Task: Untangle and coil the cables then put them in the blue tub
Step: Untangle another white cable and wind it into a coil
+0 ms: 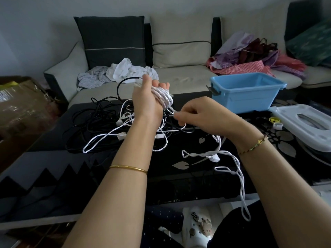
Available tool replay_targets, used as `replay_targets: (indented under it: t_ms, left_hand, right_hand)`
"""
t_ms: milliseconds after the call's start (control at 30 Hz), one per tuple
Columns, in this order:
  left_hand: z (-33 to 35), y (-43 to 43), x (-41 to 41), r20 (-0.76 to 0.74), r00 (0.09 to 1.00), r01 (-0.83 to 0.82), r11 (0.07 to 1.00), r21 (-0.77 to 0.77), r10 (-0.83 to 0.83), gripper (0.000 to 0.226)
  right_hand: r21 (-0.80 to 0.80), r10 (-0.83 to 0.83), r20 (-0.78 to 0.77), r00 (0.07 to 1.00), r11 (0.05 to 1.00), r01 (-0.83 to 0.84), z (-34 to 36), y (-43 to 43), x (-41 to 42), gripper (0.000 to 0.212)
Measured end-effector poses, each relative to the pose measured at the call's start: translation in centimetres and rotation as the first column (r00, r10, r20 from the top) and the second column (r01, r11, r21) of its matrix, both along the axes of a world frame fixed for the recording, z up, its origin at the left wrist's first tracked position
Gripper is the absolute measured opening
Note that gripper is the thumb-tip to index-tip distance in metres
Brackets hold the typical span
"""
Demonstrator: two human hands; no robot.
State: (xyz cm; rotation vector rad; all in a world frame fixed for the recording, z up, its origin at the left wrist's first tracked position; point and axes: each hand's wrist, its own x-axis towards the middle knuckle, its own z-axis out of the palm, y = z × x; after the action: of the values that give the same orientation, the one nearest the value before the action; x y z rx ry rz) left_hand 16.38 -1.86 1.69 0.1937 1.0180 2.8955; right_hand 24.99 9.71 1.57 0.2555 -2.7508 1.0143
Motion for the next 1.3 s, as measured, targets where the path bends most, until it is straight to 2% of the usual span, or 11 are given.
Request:
replay_targets:
  t_ms: [100,200,333,400,567,700,800,833,1000,1167,1300]
  left_hand:
    - [-0.4,0.5,0.3,-0.205,0.971,-0.188,0.921,-0.342,0.122,0.022]
    - [-1.0,0.7,0.5,-0.453,0.883,-0.413,0.667,-0.620,0.126,0.015]
    - [-1.6,0.8,0.6,-0.673,0.735,-0.619,0.321,-0.716,-0.084,0.021]
    - [-1.5,1.1,1.0,-0.655,0.733,-0.617,0.227,-0.753,-0.181,0.029]
    - [-1.4,0.4,1.0,-0.520,0.793,-0.501,0.147,-0.853,-0.317,0.029]
    - [-1.4,-0.4,1.9,-0.361,0.785,-0.416,0.004,-0.909,-0.503,0.036]
    - [-1.7,-0.2,2.1,-0.317,0.796,-0.426,-0.104,-0.899,-0.516,0.036]
    - [-1.7,-0.2,2.1,-0.295,0.819,-0.379,-0.080,-0.922,-0.492,0.034]
    - [-0.7,-0.3,2.2,-0.097,0.895,0.025,0.265,-0.964,-0.436,0.027]
    - [0.4,-0.9,2.4,0.036,0.835,0.336,0.457,-0.823,-0.548,0.040]
    - [0.9,-1.3,2.3,0.057,0.819,0.452,0.582,-0.676,-0.570,0.042]
  right_hand:
    - [0.079,0.010,-0.012,1.000,0.997,-0.009,0.1,0.0,0.3,0.018]
    - [0.128,0.016,-0.025,1.000,0.992,-0.012,0.4,0.1,0.7,0.016]
    - [0.187,-0.084,-0.129,0.988,0.977,0.107,0.6,0.4,0.7,0.023]
    - [0.192,-0.182,-0.221,0.958,0.955,0.226,0.6,0.5,0.5,0.022]
    - [0.112,-0.400,-0.351,0.847,0.880,0.462,0.4,2.2,0.1,0.012]
    - [-0.011,-0.499,-0.316,0.807,0.852,0.523,0.1,3.9,0.1,0.013]
    - [-0.032,-0.511,-0.266,0.817,0.852,0.522,-0.4,4.2,-0.1,0.010]
    - [-0.036,-0.515,-0.257,0.818,0.851,0.524,-0.4,4.3,-0.2,0.010]
    - [-0.070,-0.535,-0.239,0.810,0.842,0.535,-0.5,5.0,-0.5,0.007]
    - [-0.151,-0.500,-0.195,0.844,0.865,0.478,-1.2,5.3,-0.9,0.030]
    - [-0.164,-0.382,-0.080,0.921,0.916,0.366,-1.9,5.7,-1.0,0.036]
